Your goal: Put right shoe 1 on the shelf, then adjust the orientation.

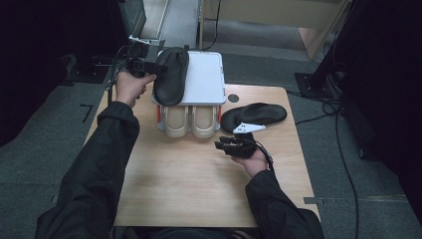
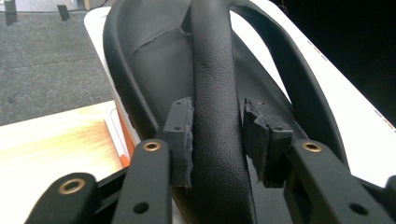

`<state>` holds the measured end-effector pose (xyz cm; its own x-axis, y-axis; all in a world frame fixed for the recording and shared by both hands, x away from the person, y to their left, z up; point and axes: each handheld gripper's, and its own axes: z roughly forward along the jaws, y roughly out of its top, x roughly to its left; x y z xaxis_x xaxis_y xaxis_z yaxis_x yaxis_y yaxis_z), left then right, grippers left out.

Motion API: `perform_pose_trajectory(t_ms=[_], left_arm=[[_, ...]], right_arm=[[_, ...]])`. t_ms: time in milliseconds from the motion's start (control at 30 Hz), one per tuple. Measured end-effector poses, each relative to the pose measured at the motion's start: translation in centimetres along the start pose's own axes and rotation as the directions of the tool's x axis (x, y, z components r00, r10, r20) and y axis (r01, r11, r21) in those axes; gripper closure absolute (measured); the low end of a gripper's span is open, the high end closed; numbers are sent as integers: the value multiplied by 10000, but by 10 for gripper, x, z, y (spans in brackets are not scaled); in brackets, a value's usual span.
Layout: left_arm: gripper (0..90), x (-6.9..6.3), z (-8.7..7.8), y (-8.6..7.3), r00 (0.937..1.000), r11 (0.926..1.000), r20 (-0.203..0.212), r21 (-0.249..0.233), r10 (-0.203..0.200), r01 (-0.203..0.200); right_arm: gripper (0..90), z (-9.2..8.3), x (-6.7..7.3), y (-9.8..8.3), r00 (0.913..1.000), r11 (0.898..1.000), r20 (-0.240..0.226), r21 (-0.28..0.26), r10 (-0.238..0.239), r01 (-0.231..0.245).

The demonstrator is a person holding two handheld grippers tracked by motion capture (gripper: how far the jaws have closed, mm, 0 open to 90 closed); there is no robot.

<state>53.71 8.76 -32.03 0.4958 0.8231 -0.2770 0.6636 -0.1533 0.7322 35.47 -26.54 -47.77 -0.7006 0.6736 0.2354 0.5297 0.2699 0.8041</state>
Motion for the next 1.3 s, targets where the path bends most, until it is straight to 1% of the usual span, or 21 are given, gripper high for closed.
perform_pose_trajectory(t_ms=[100, 200, 300, 333, 367, 533, 633, 667, 733, 767, 800, 833, 867, 933, 967, 1033, 1100, 1200, 1233, 1267, 1300], left_arm=[[569, 0, -4, 0, 10000, 10000, -35, 8, 65, -65], [527, 1, -12, -3, 10000, 9999, -4, -97, 91, -91], [510, 4, -21, -6, 9998, 9998, -157, -71, 159, -160], [503, 4, -24, -8, 9997, 9998, -162, -128, 166, -168], [503, 6, -28, -10, 9999, 9998, -111, -163, 86, -88], [496, 9, -35, -15, 9999, 9998, -146, -200, 60, -63], [487, 11, -39, -20, 9996, 9999, -259, -114, 113, -116], [487, 12, -42, -23, 9998, 9998, -188, -182, 34, -38], [487, 13, -43, -26, 9998, 9998, -190, -196, 3, -7], [487, 14, -44, -29, 9998, 9998, -178, -209, -44, 40], [486, 16, -46, -34, 9998, 9997, -175, -236, -108, 104], [486, 16, -46, -34, 9998, 9997, -175, -236, -108, 104], [486, 18, -48, -40, 9998, 9995, -147, -256, -165, 161], [485, 18, -48, -43, 9997, 9995, -150, -236, -196, 193], [484, 19, -49, -47, 9996, 9993, -137, -293, -233, 229], [483, 21, -51, -53, 9996, 9992, -104, -308, -256, 253], [483, 23, -54, -63, 9997, 9991, -120, -357, -211, 207], [482, 24, -55, -69, 9997, 9993, -149, -323, -189, 185], [480, 24, -55, -76, 9997, 9991, -95, -340, -244, 241], [480, 24, -55, -76, 9997, 9991, -95, -340, -244, 241], [479, 24, -55, -82, 9997, 9991, -46, -347, -231, 229]], right_arm=[[641, -1, -1, 1, 10000, 10000, 14, -40, -20, 20], [628, -6, -7, 2, 10000, 10000, 56, -65, 10, -10], [626, -8, -11, 2, 9999, 10000, 88, -15, 53, -52], [626, -10, -14, 3, 9998, 9999, 208, -102, 31, -28], [623, -13, -17, 3, 9997, 9999, 225, -103, 75, -73], [623, -18, -26, 5, 9992, 10000, 389, -70, -34, 36], [622, -24, -37, 7, 9984, 9999, 562, -73, 83, -79], [619, -27, -46, 8, 9974, 9998, 687, -40, 216, -214], [619, -28, -50, 8, 9969, 9997, 749, -71, 230, -226], [619, -30, -55, 8, 9959, 9996, 860, -55, 289, -286], [619, -34, -65, 9, 9942, 9994, 1030, -142, 315, -302], [619, -34, -65, 9, 9942, 9994, 1030, -142, 315, -302], [619, -37, -74, 10, 9925, 9995, 1186, -93, 312, -303], [618, -38, -77, 10, 9919, 9995, 1235, -101, 310, -300], [618, -39, -82, 10, 9904, 9996, 1358, -90, 268, -258], [618, -42, -94, 10, 9870, 9991, 1552, -146, 406, -388], [618, -44, -100, 10, 9846, 9989, 1685, -145, 467, -449], [612, -46, -106, 12, 9836, 9987, 1737, -190, 494, -468], [600, -47, -111, 14, 9807, 9987, 1904, -337, 434, -376], [600, -47, -111, 14, 9807, 9987, 1904, -337, 434, -376], [588, -50, -115, 16, 9792, 9982, 1970, -435, 495, -417]])
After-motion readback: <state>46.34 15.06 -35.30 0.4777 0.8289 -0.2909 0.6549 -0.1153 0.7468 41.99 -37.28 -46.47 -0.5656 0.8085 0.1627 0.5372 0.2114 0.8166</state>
